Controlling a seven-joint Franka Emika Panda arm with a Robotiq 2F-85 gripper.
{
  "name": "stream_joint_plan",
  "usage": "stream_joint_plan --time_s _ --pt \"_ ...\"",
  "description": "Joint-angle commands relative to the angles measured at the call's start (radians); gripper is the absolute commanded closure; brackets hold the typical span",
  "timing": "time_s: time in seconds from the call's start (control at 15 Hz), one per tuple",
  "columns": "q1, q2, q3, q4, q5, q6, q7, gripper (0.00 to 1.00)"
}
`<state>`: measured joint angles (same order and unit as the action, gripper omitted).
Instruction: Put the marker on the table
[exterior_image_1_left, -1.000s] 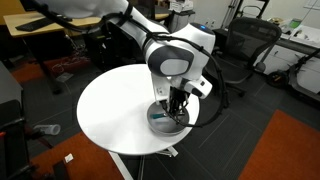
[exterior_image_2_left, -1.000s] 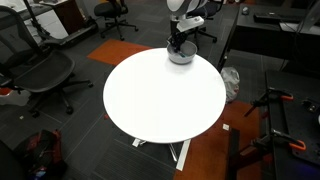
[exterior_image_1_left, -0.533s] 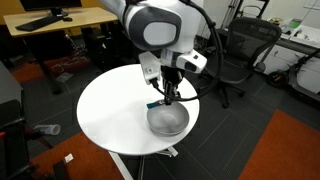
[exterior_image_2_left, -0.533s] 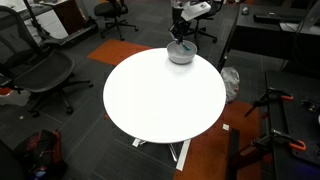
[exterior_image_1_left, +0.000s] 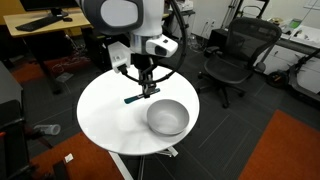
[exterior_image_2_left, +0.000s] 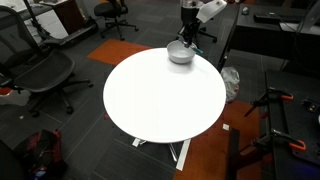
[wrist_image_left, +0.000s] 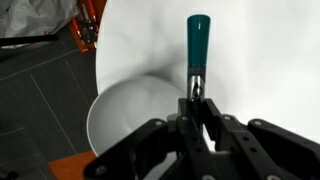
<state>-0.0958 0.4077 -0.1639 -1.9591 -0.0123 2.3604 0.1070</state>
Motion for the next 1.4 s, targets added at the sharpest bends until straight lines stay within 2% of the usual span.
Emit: stream_joint_plan --time_s 0.0,0.27,0.53,1.33 --pt "0.027 -0.116 0.005 -0.194 -0.045 0.093 0.028 0.95" --pt "0.049 -0.128 0.009 -0.294 -0.051 0.173 0.049 0.95" --pt "0.059 -0.083 0.007 -0.323 -0.043 0.230 0.064 0.95" --pt "0.014 0.086 0.010 -0.150 -0.017 0.172 0.021 0.95"
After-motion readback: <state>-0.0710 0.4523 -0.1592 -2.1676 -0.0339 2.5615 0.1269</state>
